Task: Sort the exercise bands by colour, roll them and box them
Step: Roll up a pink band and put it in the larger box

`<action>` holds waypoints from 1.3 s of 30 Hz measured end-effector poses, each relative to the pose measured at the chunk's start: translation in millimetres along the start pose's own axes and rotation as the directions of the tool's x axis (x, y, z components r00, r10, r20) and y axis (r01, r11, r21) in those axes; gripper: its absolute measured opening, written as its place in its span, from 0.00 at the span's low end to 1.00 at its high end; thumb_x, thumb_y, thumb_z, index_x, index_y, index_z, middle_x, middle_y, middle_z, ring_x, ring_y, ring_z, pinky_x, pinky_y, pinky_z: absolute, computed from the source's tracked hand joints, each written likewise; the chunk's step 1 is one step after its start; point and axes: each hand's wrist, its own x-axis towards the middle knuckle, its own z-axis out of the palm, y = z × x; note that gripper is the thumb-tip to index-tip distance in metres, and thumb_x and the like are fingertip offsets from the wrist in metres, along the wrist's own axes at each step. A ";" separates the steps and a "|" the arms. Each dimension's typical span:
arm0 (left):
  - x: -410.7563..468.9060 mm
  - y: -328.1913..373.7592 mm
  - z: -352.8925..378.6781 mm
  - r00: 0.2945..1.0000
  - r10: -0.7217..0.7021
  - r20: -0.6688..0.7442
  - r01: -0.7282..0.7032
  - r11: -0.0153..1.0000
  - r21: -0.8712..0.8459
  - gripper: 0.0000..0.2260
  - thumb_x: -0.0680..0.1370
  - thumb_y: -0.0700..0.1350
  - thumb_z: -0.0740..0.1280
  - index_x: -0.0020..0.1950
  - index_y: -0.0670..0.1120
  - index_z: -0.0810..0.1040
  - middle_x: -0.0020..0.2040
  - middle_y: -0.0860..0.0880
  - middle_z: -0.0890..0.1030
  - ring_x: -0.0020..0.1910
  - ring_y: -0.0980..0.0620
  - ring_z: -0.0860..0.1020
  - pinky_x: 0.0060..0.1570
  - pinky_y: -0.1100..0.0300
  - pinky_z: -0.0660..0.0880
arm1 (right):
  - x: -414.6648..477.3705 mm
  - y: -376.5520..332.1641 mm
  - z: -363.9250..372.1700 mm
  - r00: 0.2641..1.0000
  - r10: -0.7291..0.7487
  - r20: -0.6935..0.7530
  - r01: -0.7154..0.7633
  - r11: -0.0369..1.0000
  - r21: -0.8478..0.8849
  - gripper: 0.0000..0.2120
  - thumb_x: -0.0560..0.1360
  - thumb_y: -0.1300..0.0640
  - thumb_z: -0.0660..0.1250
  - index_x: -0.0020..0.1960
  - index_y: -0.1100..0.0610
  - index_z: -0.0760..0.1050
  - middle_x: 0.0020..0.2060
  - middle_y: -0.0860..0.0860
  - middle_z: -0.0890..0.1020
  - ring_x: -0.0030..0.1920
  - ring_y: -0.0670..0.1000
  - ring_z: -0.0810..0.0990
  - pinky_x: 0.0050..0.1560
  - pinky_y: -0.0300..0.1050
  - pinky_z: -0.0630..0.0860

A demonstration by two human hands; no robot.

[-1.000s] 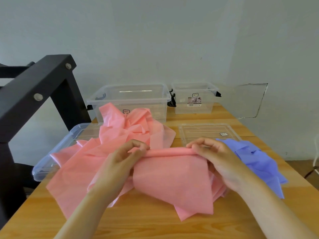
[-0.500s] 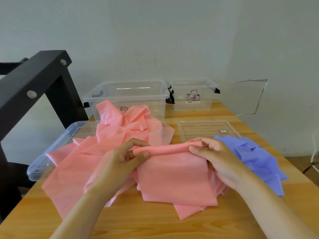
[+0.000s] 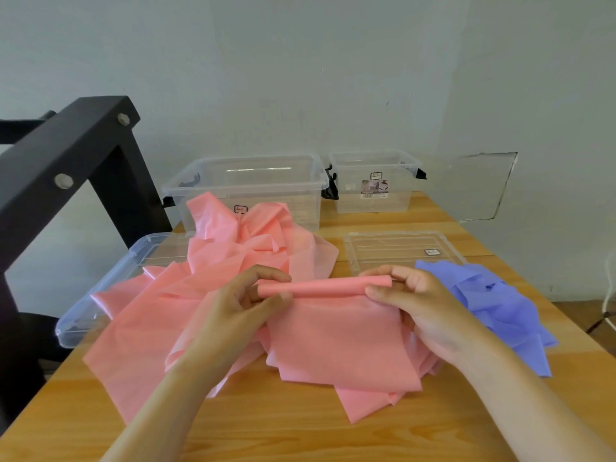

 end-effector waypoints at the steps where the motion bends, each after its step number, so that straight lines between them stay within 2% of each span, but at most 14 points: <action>1: -0.5 0.0 -0.1 1.000 -0.005 -0.002 0.005 1.000 0.017 0.09 0.71 0.52 0.76 0.48 0.51 0.82 0.35 0.51 0.74 0.36 0.52 0.71 0.35 0.57 0.71 | 0.7 1.1 -0.3 1.000 -0.009 -0.016 0.009 1.000 -0.011 0.07 0.69 0.62 0.73 0.44 0.52 0.83 0.41 0.53 0.85 0.42 0.50 0.82 0.46 0.43 0.75; 3: -0.5 0.4 0.3 0.999 0.007 -0.032 -0.005 0.997 0.073 0.10 0.70 0.54 0.76 0.48 0.52 0.82 0.35 0.53 0.76 0.37 0.52 0.72 0.38 0.55 0.70 | 1.3 2.5 -0.7 1.000 -0.013 -0.023 0.013 1.000 -0.024 0.10 0.72 0.67 0.71 0.47 0.53 0.82 0.41 0.53 0.85 0.42 0.50 0.82 0.47 0.45 0.75; 5: 1.2 0.7 1.5 0.997 0.018 -0.070 -0.010 0.995 0.102 0.05 0.72 0.47 0.75 0.45 0.53 0.82 0.38 0.52 0.80 0.37 0.52 0.73 0.40 0.56 0.70 | 1.2 2.5 -0.5 1.000 -0.001 -0.005 0.001 1.000 -0.024 0.12 0.70 0.68 0.72 0.49 0.54 0.81 0.42 0.53 0.85 0.43 0.51 0.82 0.48 0.45 0.74; 8: 2.0 -0.2 2.1 0.996 -0.004 -0.088 0.011 0.997 0.082 0.10 0.72 0.38 0.74 0.49 0.51 0.81 0.41 0.49 0.83 0.39 0.52 0.76 0.38 0.62 0.74 | 1.4 1.6 -0.1 0.999 0.038 -0.003 -0.038 0.999 0.010 0.14 0.63 0.60 0.79 0.47 0.54 0.83 0.45 0.57 0.85 0.46 0.53 0.82 0.50 0.47 0.75; 12: 0.3 3.4 4.9 0.994 0.000 -0.109 0.009 0.996 0.088 0.10 0.72 0.35 0.74 0.50 0.46 0.82 0.39 0.53 0.83 0.38 0.58 0.78 0.37 0.69 0.73 | 1.2 2.1 0.2 0.999 0.053 0.000 -0.053 0.998 -0.016 0.14 0.63 0.54 0.79 0.47 0.56 0.85 0.48 0.60 0.85 0.48 0.56 0.82 0.53 0.51 0.73; 17: -1.6 6.4 8.9 0.995 -0.029 -0.092 0.038 0.994 0.099 0.04 0.78 0.40 0.68 0.51 0.43 0.81 0.33 0.55 0.78 0.32 0.60 0.74 0.31 0.69 0.70 | 1.1 3.1 0.4 1.000 -0.002 -0.021 0.001 0.999 -0.044 0.10 0.61 0.54 0.75 0.43 0.51 0.85 0.40 0.53 0.85 0.43 0.50 0.83 0.51 0.47 0.75; 20: -2.4 8.0 12.0 0.996 -0.039 -0.076 0.046 0.994 0.096 0.05 0.79 0.40 0.66 0.51 0.39 0.79 0.29 0.57 0.75 0.26 0.63 0.71 0.27 0.72 0.67 | 2.4 4.9 -1.0 0.999 -0.034 -0.041 0.032 0.999 -0.039 0.09 0.63 0.57 0.76 0.43 0.50 0.85 0.41 0.52 0.86 0.43 0.49 0.83 0.52 0.46 0.75; 23: -2.8 12.6 11.2 0.995 -0.047 -0.089 0.056 0.993 0.101 0.05 0.76 0.38 0.69 0.52 0.40 0.79 0.35 0.47 0.76 0.30 0.58 0.73 0.29 0.71 0.69 | 1.3 3.6 -1.4 0.999 0.027 0.022 -0.027 0.999 -0.031 0.12 0.63 0.59 0.79 0.46 0.52 0.84 0.47 0.57 0.85 0.47 0.52 0.83 0.54 0.49 0.74; 25: -3.9 13.6 10.3 0.995 -0.053 -0.089 0.061 0.993 0.097 0.07 0.75 0.36 0.70 0.52 0.42 0.78 0.36 0.43 0.75 0.33 0.55 0.71 0.30 0.70 0.68 | 0.6 4.0 -0.4 0.997 0.061 0.038 -0.059 0.997 -0.054 0.12 0.64 0.58 0.79 0.47 0.54 0.83 0.48 0.58 0.85 0.48 0.53 0.83 0.54 0.48 0.75; 27: -6.0 15.3 11.9 0.995 -0.051 -0.080 0.059 0.993 0.104 0.07 0.76 0.36 0.70 0.53 0.41 0.78 0.36 0.44 0.74 0.30 0.57 0.70 0.29 0.71 0.66 | 0.0 3.3 1.3 0.999 0.037 -0.007 -0.038 0.996 -0.084 0.07 0.67 0.60 0.76 0.45 0.53 0.83 0.42 0.53 0.85 0.44 0.50 0.83 0.49 0.44 0.76; 30: -7.8 17.5 16.6 0.998 -0.022 -0.064 0.033 0.983 0.183 0.05 0.79 0.39 0.65 0.53 0.42 0.79 0.38 0.49 0.76 0.28 0.64 0.71 0.28 0.73 0.66 | -0.1 3.1 0.9 0.998 -0.038 -0.044 0.033 0.993 -0.110 0.08 0.69 0.64 0.74 0.42 0.51 0.83 0.41 0.50 0.86 0.42 0.47 0.83 0.46 0.40 0.76; 34: -7.3 18.4 18.9 0.997 -0.016 -0.077 0.033 0.972 0.232 0.07 0.80 0.40 0.64 0.53 0.37 0.77 0.37 0.49 0.75 0.26 0.65 0.69 0.26 0.73 0.64 | -0.5 3.7 1.5 0.998 -0.057 -0.028 0.053 0.992 -0.115 0.09 0.69 0.64 0.74 0.44 0.50 0.83 0.43 0.50 0.85 0.43 0.47 0.83 0.47 0.43 0.76; 37: -6.3 18.0 19.1 0.995 0.009 -0.103 0.017 0.970 0.244 0.06 0.80 0.38 0.64 0.53 0.35 0.75 0.38 0.48 0.75 0.26 0.67 0.69 0.28 0.74 0.66 | 0.0 7.4 4.5 1.000 0.018 0.021 -0.017 0.998 -0.064 0.12 0.65 0.58 0.75 0.48 0.53 0.83 0.49 0.57 0.85 0.48 0.54 0.83 0.53 0.52 0.77; 39: -7.3 19.5 20.1 0.994 0.037 -0.107 -0.008 0.966 0.258 0.04 0.79 0.37 0.65 0.52 0.37 0.75 0.37 0.49 0.74 0.27 0.66 0.70 0.28 0.74 0.66 | 0.3 8.0 5.8 0.999 0.041 0.017 -0.040 0.998 -0.056 0.16 0.63 0.56 0.75 0.50 0.56 0.82 0.51 0.61 0.84 0.49 0.56 0.83 0.56 0.54 0.76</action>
